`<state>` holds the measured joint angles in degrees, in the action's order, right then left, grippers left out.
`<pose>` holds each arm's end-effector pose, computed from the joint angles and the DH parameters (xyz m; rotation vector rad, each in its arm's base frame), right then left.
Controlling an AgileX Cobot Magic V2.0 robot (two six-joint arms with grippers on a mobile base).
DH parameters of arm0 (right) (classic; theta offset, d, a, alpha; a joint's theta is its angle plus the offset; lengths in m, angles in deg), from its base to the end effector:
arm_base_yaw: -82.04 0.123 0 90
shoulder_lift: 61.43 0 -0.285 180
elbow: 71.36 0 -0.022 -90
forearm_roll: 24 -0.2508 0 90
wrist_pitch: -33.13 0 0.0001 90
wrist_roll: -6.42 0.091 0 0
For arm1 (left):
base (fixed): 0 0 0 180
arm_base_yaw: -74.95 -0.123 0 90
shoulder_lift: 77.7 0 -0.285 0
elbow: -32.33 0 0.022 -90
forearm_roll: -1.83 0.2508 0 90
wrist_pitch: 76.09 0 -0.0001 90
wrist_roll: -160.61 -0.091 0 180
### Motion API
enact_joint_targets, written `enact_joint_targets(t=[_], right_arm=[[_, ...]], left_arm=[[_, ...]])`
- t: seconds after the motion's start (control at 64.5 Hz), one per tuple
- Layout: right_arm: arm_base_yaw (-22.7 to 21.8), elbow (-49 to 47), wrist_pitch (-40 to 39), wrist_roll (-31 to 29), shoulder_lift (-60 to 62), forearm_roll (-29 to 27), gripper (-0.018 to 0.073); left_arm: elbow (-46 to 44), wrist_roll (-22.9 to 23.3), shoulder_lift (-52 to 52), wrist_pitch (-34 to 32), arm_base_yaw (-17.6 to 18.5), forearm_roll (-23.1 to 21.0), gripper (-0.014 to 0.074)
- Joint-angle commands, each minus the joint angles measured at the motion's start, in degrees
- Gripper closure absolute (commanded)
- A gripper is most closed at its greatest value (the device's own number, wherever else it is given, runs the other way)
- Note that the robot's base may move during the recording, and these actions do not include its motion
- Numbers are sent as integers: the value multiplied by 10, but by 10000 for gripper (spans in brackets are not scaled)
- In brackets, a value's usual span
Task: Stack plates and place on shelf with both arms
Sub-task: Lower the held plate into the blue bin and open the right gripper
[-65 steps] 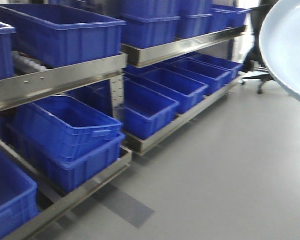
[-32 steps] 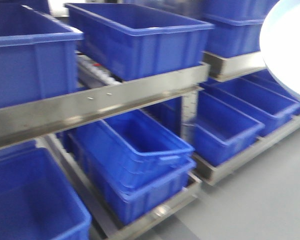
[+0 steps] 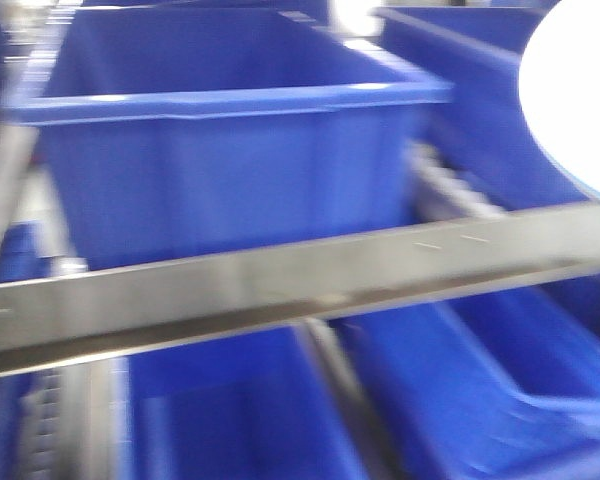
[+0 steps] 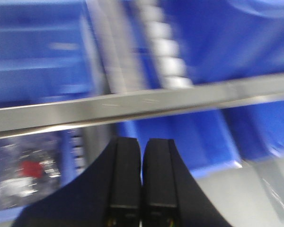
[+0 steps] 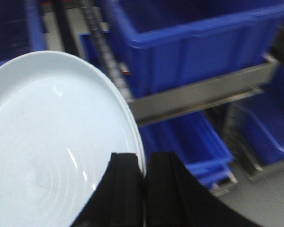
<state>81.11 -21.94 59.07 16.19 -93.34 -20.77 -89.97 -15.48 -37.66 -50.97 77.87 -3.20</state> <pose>0.0895 -0.0037 0.3062 0.1442 1.8662 0.0484 0.1094 -0.0090 0.2451 -0.0821 2.1449 -0.1559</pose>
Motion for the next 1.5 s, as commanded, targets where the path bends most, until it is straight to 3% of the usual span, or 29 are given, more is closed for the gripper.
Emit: enact_joint_targets(t=[0.0,1.488], right_arm=[[-3,-18,-57,-1,-3,3,531],[-3,-18,-57,-1,-3,3,531]], left_arm=[[-17,4,3,-41,4,-5,510],[-17,4,3,-41,3,-5,510]])
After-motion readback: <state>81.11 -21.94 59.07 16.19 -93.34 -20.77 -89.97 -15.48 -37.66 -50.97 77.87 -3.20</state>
